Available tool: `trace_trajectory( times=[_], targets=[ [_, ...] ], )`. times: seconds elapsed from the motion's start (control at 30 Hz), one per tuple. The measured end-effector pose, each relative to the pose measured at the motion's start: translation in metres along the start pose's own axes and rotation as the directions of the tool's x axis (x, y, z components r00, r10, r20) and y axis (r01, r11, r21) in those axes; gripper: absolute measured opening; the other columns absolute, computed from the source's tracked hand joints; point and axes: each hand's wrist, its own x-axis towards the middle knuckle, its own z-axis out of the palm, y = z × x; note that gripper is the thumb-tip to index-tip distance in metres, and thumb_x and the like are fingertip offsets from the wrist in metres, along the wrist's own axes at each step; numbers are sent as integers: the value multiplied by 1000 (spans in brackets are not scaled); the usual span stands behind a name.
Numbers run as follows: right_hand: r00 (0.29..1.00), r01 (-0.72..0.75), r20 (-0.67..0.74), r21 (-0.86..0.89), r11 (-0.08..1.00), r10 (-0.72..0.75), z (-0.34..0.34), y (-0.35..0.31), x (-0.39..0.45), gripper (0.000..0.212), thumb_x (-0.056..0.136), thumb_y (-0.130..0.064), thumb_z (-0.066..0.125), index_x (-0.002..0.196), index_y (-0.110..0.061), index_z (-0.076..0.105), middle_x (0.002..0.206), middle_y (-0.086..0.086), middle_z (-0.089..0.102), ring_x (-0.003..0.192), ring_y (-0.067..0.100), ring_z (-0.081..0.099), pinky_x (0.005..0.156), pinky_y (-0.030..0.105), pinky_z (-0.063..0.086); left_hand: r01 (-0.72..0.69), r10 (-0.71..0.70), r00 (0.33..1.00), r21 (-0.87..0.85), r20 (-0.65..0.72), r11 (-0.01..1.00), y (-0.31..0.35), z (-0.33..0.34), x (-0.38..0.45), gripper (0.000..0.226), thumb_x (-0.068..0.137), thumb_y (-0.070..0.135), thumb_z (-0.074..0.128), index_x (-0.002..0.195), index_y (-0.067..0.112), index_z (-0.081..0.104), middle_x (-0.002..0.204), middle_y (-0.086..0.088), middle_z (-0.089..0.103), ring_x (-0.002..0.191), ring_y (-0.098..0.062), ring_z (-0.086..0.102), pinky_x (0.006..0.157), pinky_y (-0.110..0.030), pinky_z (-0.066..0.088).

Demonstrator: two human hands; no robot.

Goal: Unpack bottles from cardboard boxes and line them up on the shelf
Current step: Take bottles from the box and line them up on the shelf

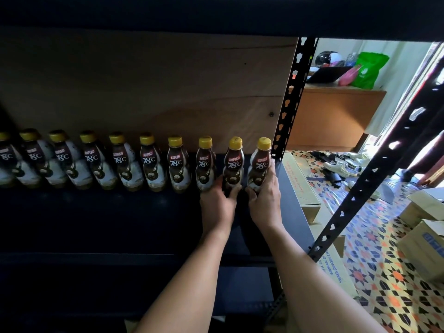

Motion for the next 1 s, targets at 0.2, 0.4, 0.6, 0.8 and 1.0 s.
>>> trace_trajectory(
  times=[0.2,0.4,0.6,0.8,1.0],
  targets=[
    [996,-88,-1,-19,996,88,-4,-2,-5,102,88,2,69,163,-14,2,156,12,33,144,20,28,102,5,11,83,-84,996,-79,-2,993,2,-10,-8,24,83,27,84,104,17,77,97,2,79,89,-8,74,83,-32,62],
    [983,-183,-32,-41,982,181,-11,-21,-56,98,85,-9,78,160,-16,16,145,12,36,135,29,40,116,37,35,174,-164,985,-257,58,951,8,-51,-38,12,88,31,80,95,21,76,76,8,75,66,-8,71,68,-37,62],
    [979,80,-193,88,993,-61,12,-59,-158,37,87,-6,77,112,-23,56,88,-1,57,77,12,58,73,19,47,126,-44,979,-426,198,896,-17,-130,-105,12,91,38,74,94,27,73,73,0,69,57,-19,62,57,-32,52],
    [990,61,124,10,998,-62,110,-3,-259,24,92,-4,69,113,-10,60,91,-2,50,82,5,50,79,7,37,292,-251,889,-50,383,955,-182,-174,-173,10,92,21,76,93,30,72,83,14,71,75,-6,69,68,-24,54],
    [782,-260,486,-316,913,390,255,164,-377,40,85,-5,65,122,-16,56,105,-1,54,97,24,57,81,28,44,463,-643,642,458,417,759,-437,-178,-279,16,88,32,70,104,28,69,90,6,75,86,-23,70,77,-40,58]
  ],
)
